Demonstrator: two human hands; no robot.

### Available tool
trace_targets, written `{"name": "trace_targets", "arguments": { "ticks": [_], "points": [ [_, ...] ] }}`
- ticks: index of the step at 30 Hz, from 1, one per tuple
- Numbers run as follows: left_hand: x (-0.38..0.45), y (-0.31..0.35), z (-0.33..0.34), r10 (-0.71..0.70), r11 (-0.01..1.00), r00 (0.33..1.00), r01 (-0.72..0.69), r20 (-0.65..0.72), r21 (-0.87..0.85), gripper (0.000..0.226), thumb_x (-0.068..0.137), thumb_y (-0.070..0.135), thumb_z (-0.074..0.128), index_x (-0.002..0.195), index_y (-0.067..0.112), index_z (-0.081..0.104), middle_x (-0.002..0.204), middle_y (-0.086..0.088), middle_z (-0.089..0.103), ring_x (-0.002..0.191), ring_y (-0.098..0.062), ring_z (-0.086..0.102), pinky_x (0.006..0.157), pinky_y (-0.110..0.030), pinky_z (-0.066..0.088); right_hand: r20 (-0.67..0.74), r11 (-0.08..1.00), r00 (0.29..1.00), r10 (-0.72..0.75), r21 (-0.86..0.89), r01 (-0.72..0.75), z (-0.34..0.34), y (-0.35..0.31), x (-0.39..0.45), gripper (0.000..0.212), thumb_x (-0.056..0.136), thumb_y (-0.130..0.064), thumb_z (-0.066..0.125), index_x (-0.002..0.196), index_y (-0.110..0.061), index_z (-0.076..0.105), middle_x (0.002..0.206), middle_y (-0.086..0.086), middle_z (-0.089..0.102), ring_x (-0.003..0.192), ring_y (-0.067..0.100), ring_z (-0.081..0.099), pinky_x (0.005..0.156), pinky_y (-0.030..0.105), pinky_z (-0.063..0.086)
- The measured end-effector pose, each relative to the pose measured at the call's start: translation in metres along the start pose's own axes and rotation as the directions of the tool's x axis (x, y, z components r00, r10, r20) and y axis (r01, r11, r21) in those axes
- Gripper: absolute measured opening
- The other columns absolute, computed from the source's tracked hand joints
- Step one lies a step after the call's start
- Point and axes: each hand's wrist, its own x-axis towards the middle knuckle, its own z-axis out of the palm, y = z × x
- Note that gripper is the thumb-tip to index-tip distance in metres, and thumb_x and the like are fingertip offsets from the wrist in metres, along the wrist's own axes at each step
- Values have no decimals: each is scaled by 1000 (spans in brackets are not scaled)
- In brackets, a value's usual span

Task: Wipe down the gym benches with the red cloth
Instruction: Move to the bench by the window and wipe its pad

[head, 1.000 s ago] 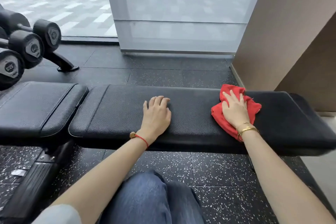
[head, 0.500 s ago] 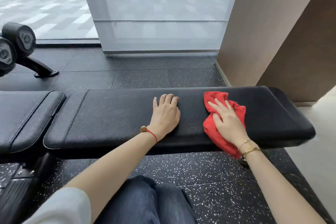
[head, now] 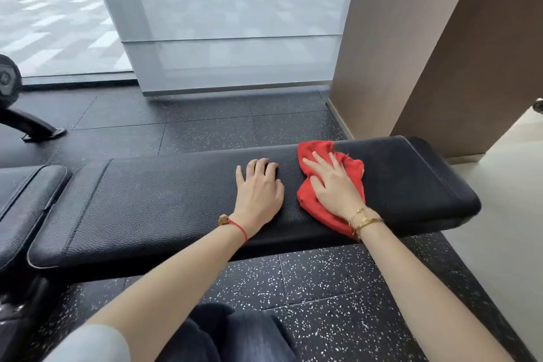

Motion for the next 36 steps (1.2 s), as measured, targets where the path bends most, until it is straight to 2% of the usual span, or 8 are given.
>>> {"name": "trace_targets", "arguments": {
  "ticks": [6, 10, 15, 19, 24, 28, 31, 36],
  "points": [
    [9, 40, 9, 81, 995, 996, -79, 35, -54, 40, 94, 32, 39, 132, 20, 45, 144, 0, 40, 138, -23, 29, 117, -56, 16, -99, 990, 986, 137, -13, -139, -24, 49, -33, 46, 98, -21, 41, 143, -30, 43, 158, -7, 26, 150, 24, 9, 123, 39, 4],
    [14, 61, 19, 91, 995, 994, -88, 59, -56, 42, 94, 32, 38, 134, 20, 44, 144, -2, 39, 138, -25, 28, 116, -60, 15, -239, 935, 913, 331, -48, -352, -50, 95, -36, 46, 98, -21, 41, 143, -25, 44, 158, 2, 29, 148, 33, 13, 122, 42, 6],
    [14, 64, 26, 67, 998, 997, -67, 26, -9, 43, 92, 33, 36, 131, 19, 45, 142, -4, 41, 136, -27, 31, 115, -62, 17, -245, 850, 835, 493, -70, -523, -72, 132, 0, 47, 99, -26, 34, 146, -25, 38, 160, 2, 21, 148, 34, 7, 121, 48, 1],
    [15, 66, 28, 59, 998, 998, -59, 7, 0, 42, 90, 33, 37, 129, 19, 46, 141, -4, 42, 134, -27, 33, 114, -63, 18, -170, 862, 862, 477, -99, -497, -73, 132, 39, 47, 100, -25, 33, 147, -24, 37, 161, 1, 19, 149, 33, 4, 121, 49, 0],
    [16, 64, 28, 57, 998, 998, -57, -6, -13, 41, 88, 35, 38, 126, 21, 47, 138, -3, 43, 132, -25, 34, 114, -61, 19, -66, 943, 950, 305, -120, -311, -56, 101, 49, 47, 99, -23, 36, 146, -27, 38, 160, 0, 22, 149, 33, 7, 121, 49, 2],
    [15, 62, 28, 63, 998, 998, -63, -12, -20, 41, 89, 35, 39, 126, 22, 48, 138, -1, 44, 132, -24, 34, 114, -60, 19, -116, 973, 971, 211, -74, -221, -43, 88, 6, 46, 98, -22, 40, 144, -27, 43, 159, -2, 26, 149, 30, 8, 122, 44, 1],
    [15, 62, 27, 71, 997, 997, -72, -13, -25, 40, 90, 35, 40, 126, 22, 48, 138, -1, 44, 131, -24, 34, 114, -61, 19, -224, 945, 926, 303, -54, -322, -48, 104, -33, 45, 98, -21, 41, 143, -27, 45, 158, -1, 28, 148, 33, 11, 122, 43, 4],
    [14, 63, 29, 74, 997, 997, -74, -8, -13, 41, 91, 34, 39, 129, 21, 47, 139, -2, 43, 133, -25, 33, 114, -61, 18, -343, 808, 770, 539, -48, -587, -76, 143, -47, 47, 98, -23, 36, 145, -26, 40, 160, 4, 23, 147, 37, 10, 121, 50, 4]
  ]
}}
